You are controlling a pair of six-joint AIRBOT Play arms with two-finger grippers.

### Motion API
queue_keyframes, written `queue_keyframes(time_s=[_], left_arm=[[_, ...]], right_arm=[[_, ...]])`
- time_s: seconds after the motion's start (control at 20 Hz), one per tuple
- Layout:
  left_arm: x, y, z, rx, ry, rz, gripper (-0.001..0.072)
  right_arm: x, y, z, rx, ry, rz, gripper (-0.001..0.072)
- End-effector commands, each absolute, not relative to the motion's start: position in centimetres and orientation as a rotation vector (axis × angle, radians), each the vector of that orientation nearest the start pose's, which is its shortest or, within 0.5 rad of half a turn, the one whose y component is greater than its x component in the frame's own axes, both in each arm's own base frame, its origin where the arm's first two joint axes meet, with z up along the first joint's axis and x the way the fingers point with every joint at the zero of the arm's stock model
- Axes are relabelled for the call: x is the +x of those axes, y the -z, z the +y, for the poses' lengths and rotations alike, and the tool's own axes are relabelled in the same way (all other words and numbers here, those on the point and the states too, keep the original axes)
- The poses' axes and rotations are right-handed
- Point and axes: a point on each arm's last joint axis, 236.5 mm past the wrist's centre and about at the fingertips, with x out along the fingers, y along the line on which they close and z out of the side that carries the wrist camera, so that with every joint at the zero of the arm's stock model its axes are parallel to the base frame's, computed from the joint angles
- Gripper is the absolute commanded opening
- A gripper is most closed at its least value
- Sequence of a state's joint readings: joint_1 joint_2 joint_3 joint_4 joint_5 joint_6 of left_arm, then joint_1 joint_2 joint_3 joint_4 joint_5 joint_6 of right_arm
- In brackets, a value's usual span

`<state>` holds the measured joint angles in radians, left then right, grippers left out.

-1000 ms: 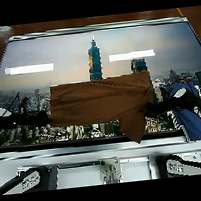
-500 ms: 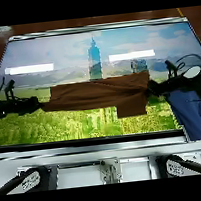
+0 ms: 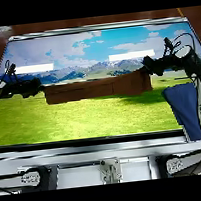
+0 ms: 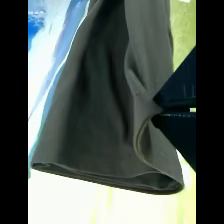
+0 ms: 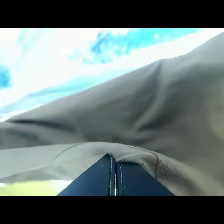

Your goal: Fold the shirts.

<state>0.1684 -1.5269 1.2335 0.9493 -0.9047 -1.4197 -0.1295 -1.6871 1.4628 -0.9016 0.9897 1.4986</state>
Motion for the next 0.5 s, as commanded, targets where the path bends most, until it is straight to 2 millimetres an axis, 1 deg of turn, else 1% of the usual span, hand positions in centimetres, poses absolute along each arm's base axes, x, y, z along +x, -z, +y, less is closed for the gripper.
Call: queue_keyframes(time_s=[0.0,0.05,0.1,0.15,0.2,0.25,0.3,0.35,0.4,0.45], left_arm=[[49.8,5.3,-3.9,-0.641,0.144,1.138,0.0237],[49.9,5.9,-4.4,-0.676,0.153,1.152,0.0410],[49.8,6.4,-4.4,-0.680,0.155,1.168,0.0476],[49.7,6.4,-4.1,-0.683,0.154,1.177,0.0478],[49.5,6.1,-3.6,-0.690,0.157,1.185,0.0478],[49.1,5.5,-3.1,-0.700,0.167,1.204,0.0478],[48.5,4.8,-2.3,-0.713,0.183,1.233,0.0478],[47.7,4.0,-1.5,-0.730,0.198,1.263,0.0478],[46.8,3.3,-0.9,-0.748,0.210,1.295,0.0477],[45.7,2.7,-0.5,-0.773,0.222,1.337,0.0474]], right_arm=[[53.6,5.4,5.0,0.696,-0.149,1.133,0.0078],[53.8,6.4,4.9,0.696,-0.142,1.138,0.0080],[54.0,6.8,4.7,0.697,-0.133,1.133,0.0277],[54.4,6.8,4.5,0.672,-0.141,1.114,0.0579],[54.5,6.3,4.1,0.620,-0.167,1.092,0.0636],[54.4,5.6,3.3,0.561,-0.189,1.077,0.0636],[53.9,5.2,1.7,0.490,-0.172,1.081,0.0636],[53.0,5.5,-0.8,0.429,-0.103,1.114,0.0636],[51.6,6.0,-3.4,0.411,-0.010,1.166,0.0673],[50.1,6.6,-4.9,0.421,0.039,1.225,0.0679]])
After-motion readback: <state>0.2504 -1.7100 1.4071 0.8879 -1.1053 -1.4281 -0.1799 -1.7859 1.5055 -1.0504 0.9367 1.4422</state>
